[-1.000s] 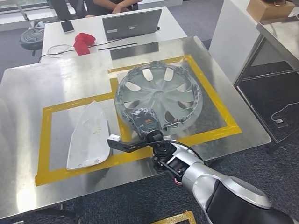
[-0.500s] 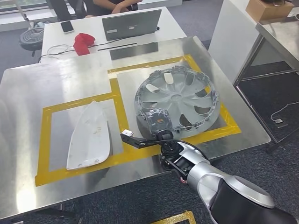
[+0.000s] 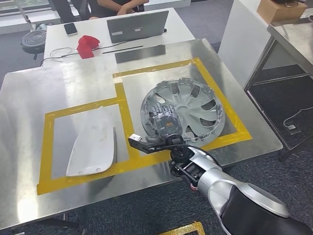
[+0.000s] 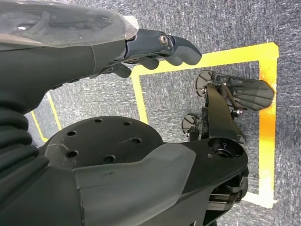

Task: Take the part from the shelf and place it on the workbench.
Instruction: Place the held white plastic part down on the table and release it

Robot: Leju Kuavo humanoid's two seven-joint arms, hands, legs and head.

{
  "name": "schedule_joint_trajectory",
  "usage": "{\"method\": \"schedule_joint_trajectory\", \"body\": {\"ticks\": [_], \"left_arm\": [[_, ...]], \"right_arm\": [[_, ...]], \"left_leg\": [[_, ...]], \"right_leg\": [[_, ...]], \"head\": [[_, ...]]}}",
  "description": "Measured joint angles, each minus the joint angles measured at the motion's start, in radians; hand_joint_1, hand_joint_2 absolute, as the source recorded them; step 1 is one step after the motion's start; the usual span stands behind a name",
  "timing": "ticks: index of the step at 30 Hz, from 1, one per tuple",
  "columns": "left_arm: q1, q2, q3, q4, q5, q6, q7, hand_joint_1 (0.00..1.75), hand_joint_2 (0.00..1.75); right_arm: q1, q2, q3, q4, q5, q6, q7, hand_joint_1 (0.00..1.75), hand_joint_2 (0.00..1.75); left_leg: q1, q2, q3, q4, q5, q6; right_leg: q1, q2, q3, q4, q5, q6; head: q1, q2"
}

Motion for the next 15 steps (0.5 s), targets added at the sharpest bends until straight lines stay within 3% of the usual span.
{"method": "schedule_joint_trajectory", "body": {"ticks": [6, 9, 11, 13, 15], "left_arm": [[0.000, 0.000, 0.000, 0.000, 0.001, 0.000, 0.000, 0.00, 0.00], [0.000, 0.000, 0.000, 0.000, 0.003, -0.001, 0.000, 0.00, 0.00], [0.000, 0.000, 0.000, 0.000, 0.006, -0.001, 0.000, 0.00, 0.00], [0.000, 0.000, 0.000, 0.000, 0.013, 0.000, 0.000, 0.00, 0.00], [0.000, 0.000, 0.000, 0.000, 0.020, 0.000, 0.002, 0.00, 0.00]], "right_arm": [[-0.001, 0.000, -0.003, 0.000, 0.000, -0.001, -0.001, 0.00, 0.00], [-0.002, 0.000, -0.013, 0.000, -0.008, -0.055, -0.044, 0.00, 0.00], [-0.001, 0.001, -0.031, -0.010, -0.066, -0.124, -0.166, 0.00, 0.00], [0.003, 0.010, -0.072, -0.042, -0.240, -0.137, -0.410, 0.00, 0.00], [0.011, 0.025, -0.125, -0.094, -0.495, -0.050, -0.650, 0.00, 0.00]], "left_leg": [[0.000, 0.000, 0.000, 0.000, 0.000, 0.000], [0.000, 0.000, 0.000, 0.000, 0.000, 0.000], [0.000, 0.000, 0.000, 0.000, 0.000, 0.000], [0.000, 0.000, 0.001, 0.000, 0.000, 0.000], [0.000, 0.000, 0.001, -0.001, 0.000, 0.000]], "right_leg": [[0.000, 0.000, 0.000, 0.000, 0.000, 0.000], [0.000, 0.000, 0.001, 0.000, 0.000, 0.000], [0.000, 0.000, 0.001, 0.000, 0.000, 0.000], [0.000, 0.001, 0.002, 0.000, 0.000, 0.000], [0.000, 0.001, 0.002, 0.000, 0.000, -0.001]], "head": [[0.000, 0.000], [0.000, 0.000], [0.000, 0.000], [0.000, 0.000], [0.000, 0.000]]}}
